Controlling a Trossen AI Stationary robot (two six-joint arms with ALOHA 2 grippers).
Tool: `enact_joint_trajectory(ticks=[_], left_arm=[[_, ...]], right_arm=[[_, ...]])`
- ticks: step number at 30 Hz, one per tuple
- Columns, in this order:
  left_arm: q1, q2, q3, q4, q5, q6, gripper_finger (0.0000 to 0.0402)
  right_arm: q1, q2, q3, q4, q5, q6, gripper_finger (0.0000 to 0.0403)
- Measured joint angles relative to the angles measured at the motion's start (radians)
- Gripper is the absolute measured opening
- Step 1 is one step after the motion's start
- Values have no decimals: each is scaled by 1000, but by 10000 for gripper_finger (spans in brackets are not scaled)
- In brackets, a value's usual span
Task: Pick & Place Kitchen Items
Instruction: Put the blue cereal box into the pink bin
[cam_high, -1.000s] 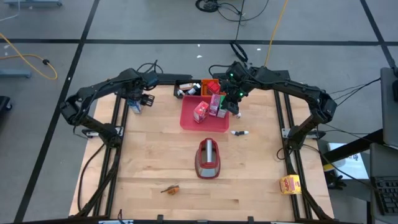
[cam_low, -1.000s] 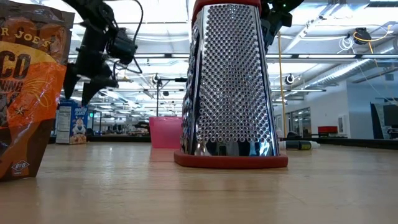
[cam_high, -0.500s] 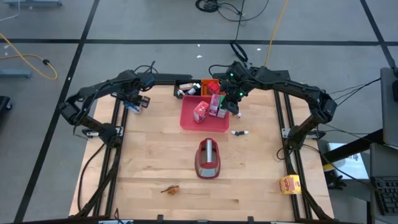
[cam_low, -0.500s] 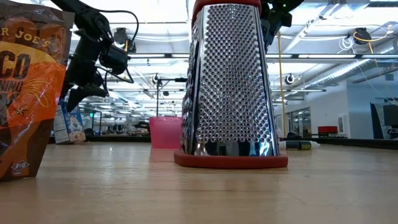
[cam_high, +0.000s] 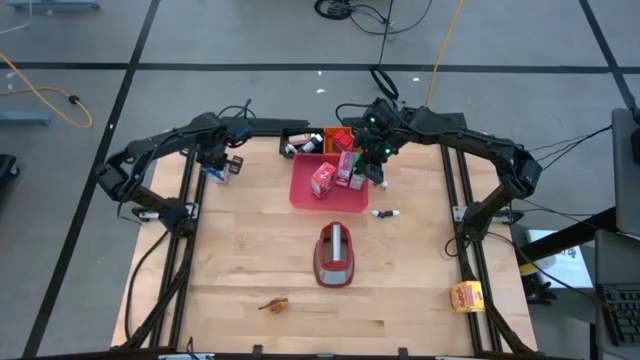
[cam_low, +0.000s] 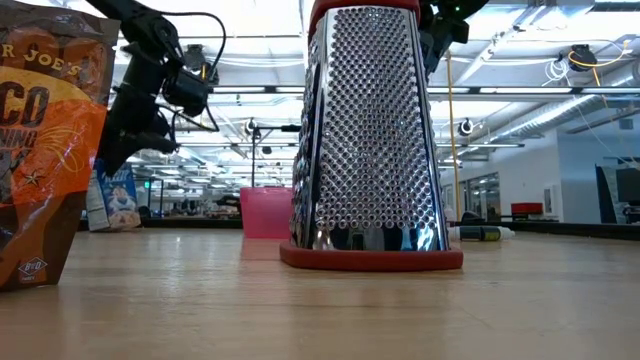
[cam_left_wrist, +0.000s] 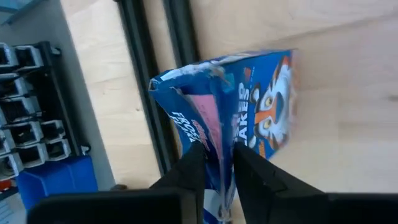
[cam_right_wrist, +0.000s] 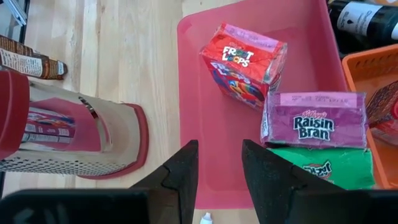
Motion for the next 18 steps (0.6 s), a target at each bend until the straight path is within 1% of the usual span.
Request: enact_joint_trajectory(ticks=[3,10,14,18], left_arm=[[-23,2,43,-23,20,-1,49],[-119,1,170,-33,15,39,7],[-197,1,237,-34,20,70,8],[-283,1,292,-20,20,63,7]], right_arm=[[0,0,0,8,-1,0,114],[0,0,0,6,-1,1,114],[0,0,0,6,-2,1,114],[0,0,0,6,-2,1,114]])
